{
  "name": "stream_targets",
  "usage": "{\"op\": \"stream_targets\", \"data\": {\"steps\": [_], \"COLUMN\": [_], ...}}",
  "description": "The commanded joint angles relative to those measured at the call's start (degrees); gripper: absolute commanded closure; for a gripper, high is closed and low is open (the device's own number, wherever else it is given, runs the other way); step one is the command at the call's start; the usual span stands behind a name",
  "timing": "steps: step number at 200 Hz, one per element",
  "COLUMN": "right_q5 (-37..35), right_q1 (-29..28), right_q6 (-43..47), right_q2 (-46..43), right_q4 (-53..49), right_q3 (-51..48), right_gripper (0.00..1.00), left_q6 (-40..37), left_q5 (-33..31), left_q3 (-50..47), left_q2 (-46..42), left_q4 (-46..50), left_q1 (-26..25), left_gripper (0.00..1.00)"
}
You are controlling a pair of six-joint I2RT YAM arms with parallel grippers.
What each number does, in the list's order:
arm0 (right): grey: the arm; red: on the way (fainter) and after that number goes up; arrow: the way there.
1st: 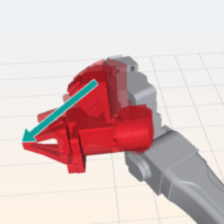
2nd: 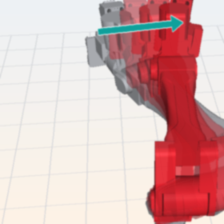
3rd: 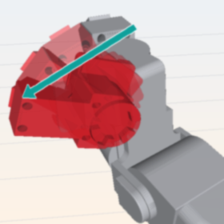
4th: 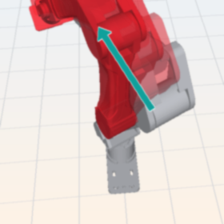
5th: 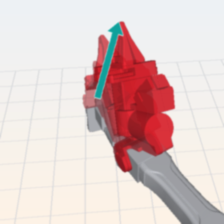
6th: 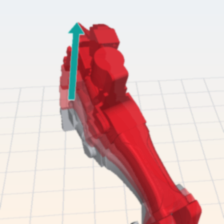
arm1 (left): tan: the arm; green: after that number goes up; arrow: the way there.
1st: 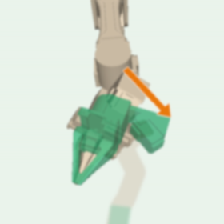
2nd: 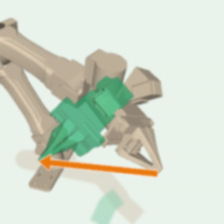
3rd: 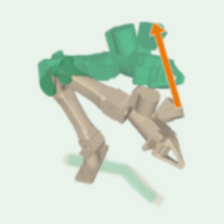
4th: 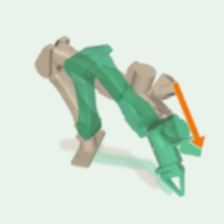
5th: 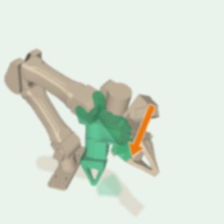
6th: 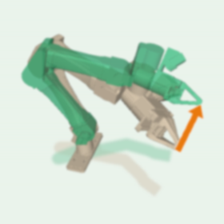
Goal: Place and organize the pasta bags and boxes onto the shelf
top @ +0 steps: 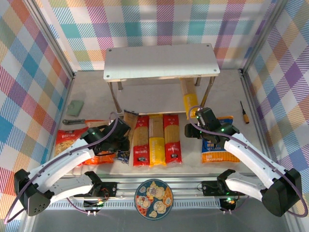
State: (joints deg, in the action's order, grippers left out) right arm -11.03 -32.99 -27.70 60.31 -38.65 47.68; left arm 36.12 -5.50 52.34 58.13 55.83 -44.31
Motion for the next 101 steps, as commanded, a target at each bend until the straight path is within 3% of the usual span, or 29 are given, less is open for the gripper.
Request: {"op": "stream_targets", "data": {"steps": [1,56,101], "right_q5": [0.72,1.62,1.36], "right_q1": [-0.23,-0.48,-0.69], "right_q6": [-0.53,-0.56,-0.59], "right_q2": [0.49,1.3,1.17], "right_q4": [-0.29,-0.26,-0.73], "right_q3": [1.45,2.02,2.17], "right_gripper": [0.27,0.27,0.27], "left_q6": [-1.77,-7.32,-12.54], "left_q5": [-2.14,-6.57,-6.92], "left_q3": [3.6,6.33,8.25], "left_q2": [-1.93,4.19,10.54], "left_q4": [-2.08,-12.78,-24.23], "left_q1": [0.47,2.83,9.71], "left_gripper": [1.0,1.0,1.0]}}
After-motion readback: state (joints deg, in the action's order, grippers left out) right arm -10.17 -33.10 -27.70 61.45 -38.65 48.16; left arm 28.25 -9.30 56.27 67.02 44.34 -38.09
